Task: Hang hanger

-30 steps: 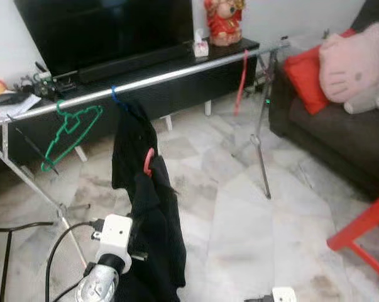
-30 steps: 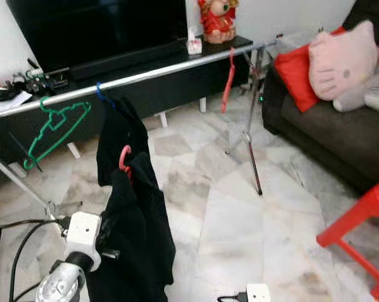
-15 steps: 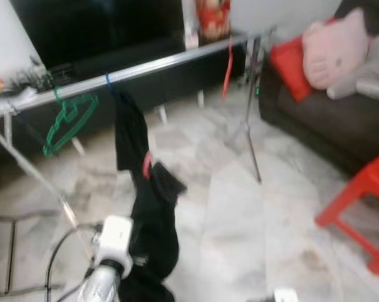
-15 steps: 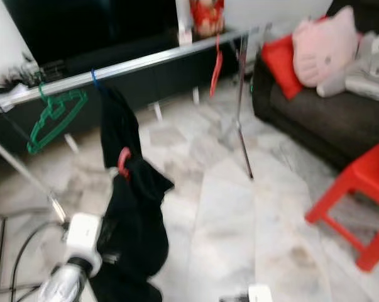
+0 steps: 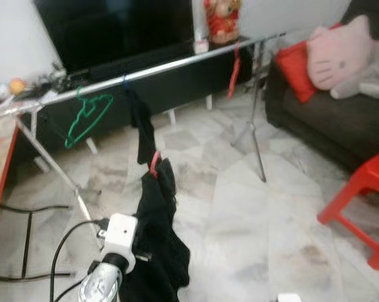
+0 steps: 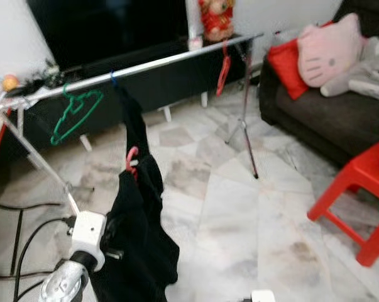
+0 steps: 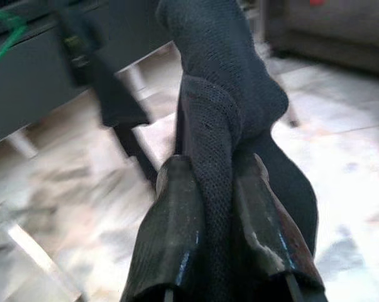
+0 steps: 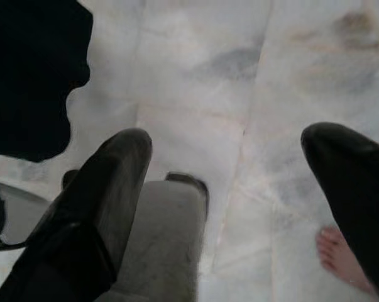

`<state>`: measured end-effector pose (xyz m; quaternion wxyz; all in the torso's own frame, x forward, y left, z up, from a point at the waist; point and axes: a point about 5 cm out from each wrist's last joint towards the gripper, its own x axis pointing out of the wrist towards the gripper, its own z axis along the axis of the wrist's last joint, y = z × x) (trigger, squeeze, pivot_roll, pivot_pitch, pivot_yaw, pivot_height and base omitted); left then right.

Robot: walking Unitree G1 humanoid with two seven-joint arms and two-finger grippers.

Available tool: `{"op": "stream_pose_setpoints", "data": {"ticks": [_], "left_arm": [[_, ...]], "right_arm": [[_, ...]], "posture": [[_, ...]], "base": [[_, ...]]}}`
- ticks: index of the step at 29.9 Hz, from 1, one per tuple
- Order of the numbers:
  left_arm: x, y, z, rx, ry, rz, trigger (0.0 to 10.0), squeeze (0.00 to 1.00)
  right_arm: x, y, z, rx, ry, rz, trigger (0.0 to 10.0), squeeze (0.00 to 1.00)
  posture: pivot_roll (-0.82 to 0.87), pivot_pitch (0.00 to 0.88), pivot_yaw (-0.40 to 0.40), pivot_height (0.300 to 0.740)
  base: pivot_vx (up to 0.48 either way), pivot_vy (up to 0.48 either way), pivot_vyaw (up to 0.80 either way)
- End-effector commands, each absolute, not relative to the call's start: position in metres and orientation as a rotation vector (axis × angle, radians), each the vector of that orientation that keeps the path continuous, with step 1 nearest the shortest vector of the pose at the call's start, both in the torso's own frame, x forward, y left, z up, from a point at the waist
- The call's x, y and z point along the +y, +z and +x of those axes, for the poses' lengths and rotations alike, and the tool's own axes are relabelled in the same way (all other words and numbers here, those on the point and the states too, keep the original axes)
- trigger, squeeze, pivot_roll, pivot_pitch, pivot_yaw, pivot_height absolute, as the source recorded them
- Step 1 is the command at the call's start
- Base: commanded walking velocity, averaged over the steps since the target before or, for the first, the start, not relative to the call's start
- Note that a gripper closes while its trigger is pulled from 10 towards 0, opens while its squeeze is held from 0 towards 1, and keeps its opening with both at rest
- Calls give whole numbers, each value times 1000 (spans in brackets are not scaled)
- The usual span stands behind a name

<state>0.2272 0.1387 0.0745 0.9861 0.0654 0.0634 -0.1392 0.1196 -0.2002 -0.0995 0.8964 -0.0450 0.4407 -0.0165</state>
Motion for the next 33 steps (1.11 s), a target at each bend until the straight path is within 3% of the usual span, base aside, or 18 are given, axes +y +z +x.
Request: {"op": "stream_pose_setpoints", "data": {"ticks": [1, 5, 6, 7, 11, 12, 20, 22, 33], "left_arm": [[139, 81, 231, 106, -323, 143, 10000, 0], [135, 81, 232, 112, -372, 151, 10000, 0], [130, 79, 233, 125, -425, 165, 10000, 0], [129, 79, 233, 129, -441, 169, 10000, 0], [126, 78, 234, 138, -489, 181, 10000, 0], [121, 75, 233, 157, -556, 197, 10000, 0], [117, 73, 233, 185, -655, 221, 10000, 0], [115, 74, 236, 186, -693, 231, 10000, 0], [101, 84, 240, 146, -760, 204, 10000, 0]], "right_arm": [[-191, -100, 118, 901, -5, -100, 10000, 0], [-191, -99, 119, 881, -11, -105, 10000, 0], [-217, -58, 203, 663, -10, -166, 10000, 0], [-224, -43, 226, 599, -10, -181, 10000, 0], [-230, -25, 245, 512, 13, -149, 10000, 0], [-232, -10, 255, 411, 63, -168, 10000, 0], [-218, 11, 269, 288, 203, -147, 10000, 0], [-210, 18, 271, 278, 344, -144, 10000, 0], [-198, 28, 255, 259, 653, -141, 10000, 0]], "posture": [[-182, 0, 105, 740], [-188, 0, 107, 740], [-201, 0, 112, 740], [-201, 0, 112, 740], [-213, 0, 114, 740], [-224, 0, 114, 740], [-240, 0, 117, 740], [-244, 0, 112, 740], [-243, 0, 97, 740]], "base": [[0, 0, 0], [0, 0, 0], [0, 0, 0], [0, 0, 0], [0, 0, 0], [0, 0, 0], [0, 0, 0], [0, 0, 0], [0, 0, 0]]}}
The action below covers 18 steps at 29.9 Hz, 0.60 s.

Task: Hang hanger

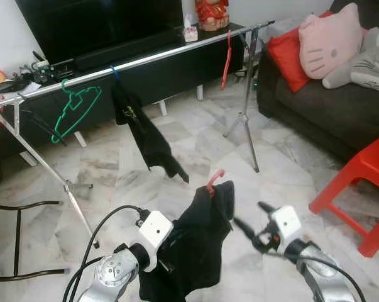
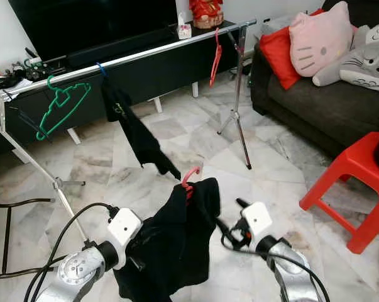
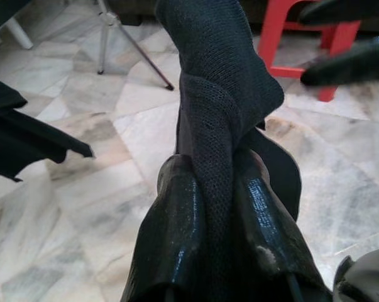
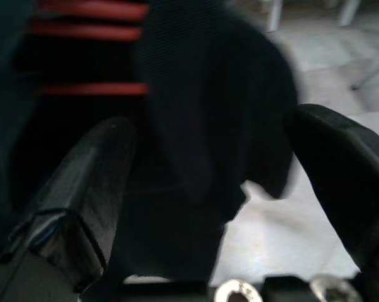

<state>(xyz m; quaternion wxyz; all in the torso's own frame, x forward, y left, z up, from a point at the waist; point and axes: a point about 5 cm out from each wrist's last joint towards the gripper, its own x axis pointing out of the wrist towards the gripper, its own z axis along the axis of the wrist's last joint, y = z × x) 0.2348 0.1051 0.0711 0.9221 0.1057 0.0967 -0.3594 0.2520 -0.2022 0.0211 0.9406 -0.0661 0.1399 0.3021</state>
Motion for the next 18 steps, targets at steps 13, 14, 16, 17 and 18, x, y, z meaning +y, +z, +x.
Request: {"op": "stream_pose_setpoints", "data": {"ticks": [13, 14, 16, 17, 18], "left_arm": [[84, 110, 253, 62, -837, 104, 10000, 0], [80, 111, 251, 62, -859, 105, 10000, 0], [80, 111, 251, 62, -864, 105, 10000, 0], [80, 111, 251, 63, -865, 105, 10000, 0], [78, 111, 251, 63, -870, 99, 10000, 0]], "right_arm": [[-199, 29, 264, 274, 575, -214, 10000, 0], [-198, 31, 268, 255, 527, -213, 10000, 0], [-198, 32, 268, 251, 518, -212, 10000, 0], [-198, 32, 268, 252, 518, -212, 10000, 0], [-200, 34, 272, 246, 482, -223, 10000, 0]], "posture": [[-246, 0, 103, 740], [-246, 0, 103, 740], [-246, 0, 103, 740], [-246, 0, 103, 740], [-250, 0, 107, 740]], "base": [[0, 0, 0], [0, 0, 0], [0, 0, 0], [0, 0, 0], [0, 0, 0]]}}
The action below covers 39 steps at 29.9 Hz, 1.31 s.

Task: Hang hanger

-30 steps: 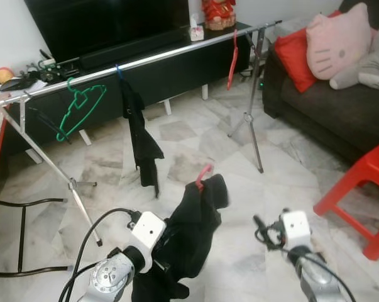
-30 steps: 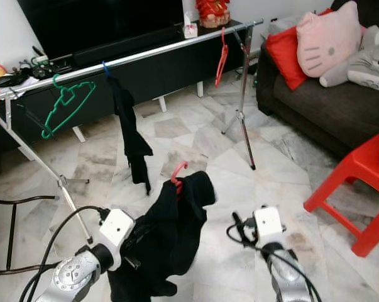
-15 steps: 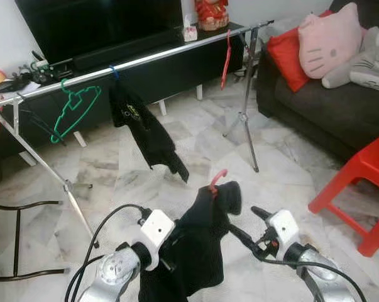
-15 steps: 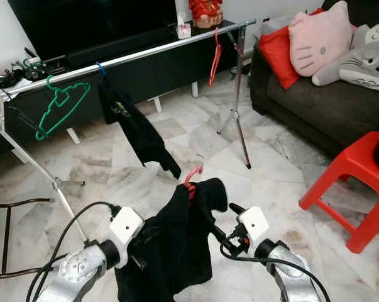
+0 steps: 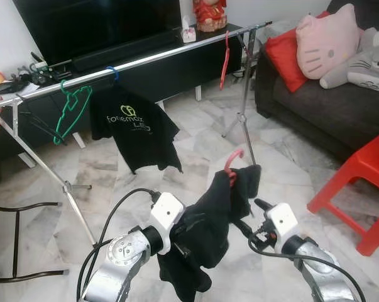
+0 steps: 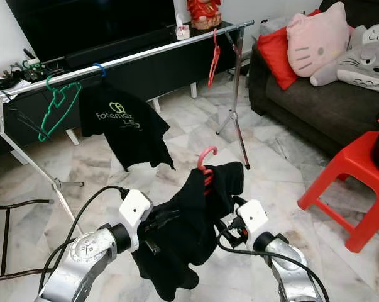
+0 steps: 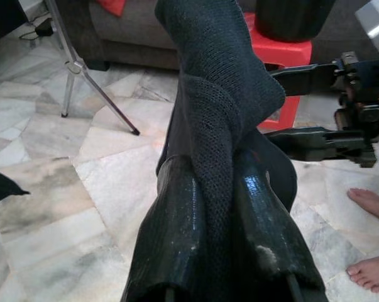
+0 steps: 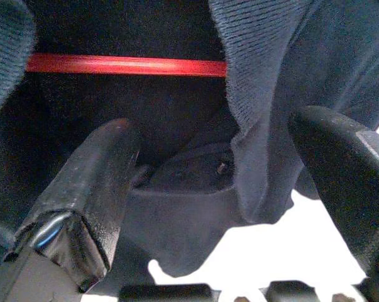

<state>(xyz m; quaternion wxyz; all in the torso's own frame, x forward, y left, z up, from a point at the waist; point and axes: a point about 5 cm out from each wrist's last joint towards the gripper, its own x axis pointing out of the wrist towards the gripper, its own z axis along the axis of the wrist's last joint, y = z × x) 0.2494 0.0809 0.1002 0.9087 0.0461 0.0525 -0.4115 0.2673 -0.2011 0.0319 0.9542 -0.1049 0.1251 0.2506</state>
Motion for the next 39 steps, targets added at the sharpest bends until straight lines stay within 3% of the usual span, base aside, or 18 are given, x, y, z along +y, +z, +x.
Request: {"op": "stream_pose_setpoints", "data": {"ticks": [1, 9, 10, 12, 39], "left_arm": [[77, 111, 250, 64, -877, 93, 10000, 0], [73, 109, 247, 71, -897, 97, 10000, 0], [73, 109, 247, 72, -897, 96, 10000, 0], [74, 109, 247, 74, -895, 100, 10000, 0], [75, 108, 249, 85, -888, 114, 10000, 0]], "right_arm": [[-202, 36, 275, 239, 453, -226, 10000, 0], [-206, 38, 280, 237, 404, -229, 10000, 0], [-206, 38, 280, 236, 401, -229, 7647, 0], [-206, 37, 281, 241, 398, -228, 0, 0], [-206, 28, 282, 296, 378, -266, 0, 0]], "posture": [[-250, 0, 106, 740], [-246, 0, 104, 740], [-246, 0, 104, 740], [-245, 0, 103, 740], [-245, 0, 110, 740]], "base": [[0, 0, 0], [0, 0, 0], [0, 0, 0], [0, 0, 0], [0, 0, 0]]}}
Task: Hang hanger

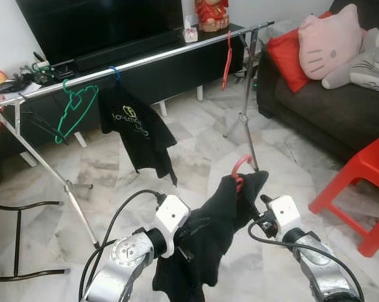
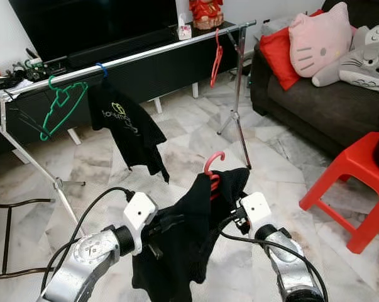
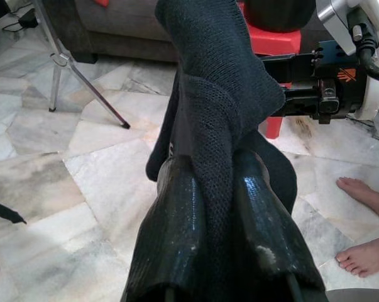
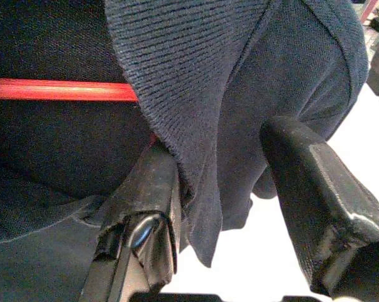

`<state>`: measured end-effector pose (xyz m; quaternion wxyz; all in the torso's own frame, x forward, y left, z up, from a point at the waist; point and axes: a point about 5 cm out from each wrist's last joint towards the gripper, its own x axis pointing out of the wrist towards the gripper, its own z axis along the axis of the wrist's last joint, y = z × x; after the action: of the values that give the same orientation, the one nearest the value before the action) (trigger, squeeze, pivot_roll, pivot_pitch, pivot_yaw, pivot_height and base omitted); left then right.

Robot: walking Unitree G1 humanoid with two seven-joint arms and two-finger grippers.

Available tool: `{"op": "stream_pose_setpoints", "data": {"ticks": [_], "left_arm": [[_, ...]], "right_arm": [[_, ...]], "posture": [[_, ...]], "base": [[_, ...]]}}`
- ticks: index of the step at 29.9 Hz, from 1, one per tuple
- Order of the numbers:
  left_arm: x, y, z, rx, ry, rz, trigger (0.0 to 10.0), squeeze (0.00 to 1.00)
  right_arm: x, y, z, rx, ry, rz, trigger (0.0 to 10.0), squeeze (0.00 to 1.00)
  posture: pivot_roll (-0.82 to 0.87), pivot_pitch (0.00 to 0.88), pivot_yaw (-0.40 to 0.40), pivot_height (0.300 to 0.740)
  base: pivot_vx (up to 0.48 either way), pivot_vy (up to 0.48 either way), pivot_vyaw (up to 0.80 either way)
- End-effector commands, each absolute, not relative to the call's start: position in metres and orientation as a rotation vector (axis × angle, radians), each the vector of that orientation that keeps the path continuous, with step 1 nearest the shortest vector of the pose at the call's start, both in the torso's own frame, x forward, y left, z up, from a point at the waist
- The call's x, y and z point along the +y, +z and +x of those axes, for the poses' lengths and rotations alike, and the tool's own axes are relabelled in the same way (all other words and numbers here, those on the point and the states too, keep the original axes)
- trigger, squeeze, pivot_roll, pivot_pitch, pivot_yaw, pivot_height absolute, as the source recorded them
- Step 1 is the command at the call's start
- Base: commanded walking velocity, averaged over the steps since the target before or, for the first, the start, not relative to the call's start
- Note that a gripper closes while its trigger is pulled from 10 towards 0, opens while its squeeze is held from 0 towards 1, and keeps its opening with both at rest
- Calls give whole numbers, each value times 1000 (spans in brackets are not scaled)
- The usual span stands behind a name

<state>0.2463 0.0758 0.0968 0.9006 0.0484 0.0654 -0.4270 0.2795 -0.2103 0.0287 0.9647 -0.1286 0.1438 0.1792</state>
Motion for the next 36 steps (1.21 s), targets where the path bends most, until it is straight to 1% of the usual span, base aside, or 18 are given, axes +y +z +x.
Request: {"op": "stream_pose_setpoints", "data": {"ticks": [1, 8, 34, 35, 36], "left_arm": [[75, 109, 249, 81, -885, 111, 10000, 0], [75, 112, 253, 69, -880, 112, 10000, 0], [75, 115, 245, 76, -909, 96, 10000, 0], [77, 113, 244, 82, -915, 107, 10000, 0], [84, 109, 242, 106, -921, 161, 10000, 0]], "right_arm": [[-206, 26, 281, 308, 379, -264, 0, 0], [-204, 28, 285, 304, 387, -269, 0, 0], [-201, 24, 283, 313, 387, -280, 0, 0], [-201, 24, 284, 313, 388, -282, 0, 0], [-201, 24, 284, 314, 391, -290, 0, 0]], "posture": [[-243, 0, 109, 740], [-237, 0, 106, 740], [-227, 0, 106, 740], [-227, 0, 106, 740], [-226, 0, 104, 740]], "base": [[0, 0, 0], [0, 0, 0], [0, 0, 0], [0, 0, 0], [0, 0, 0]]}}
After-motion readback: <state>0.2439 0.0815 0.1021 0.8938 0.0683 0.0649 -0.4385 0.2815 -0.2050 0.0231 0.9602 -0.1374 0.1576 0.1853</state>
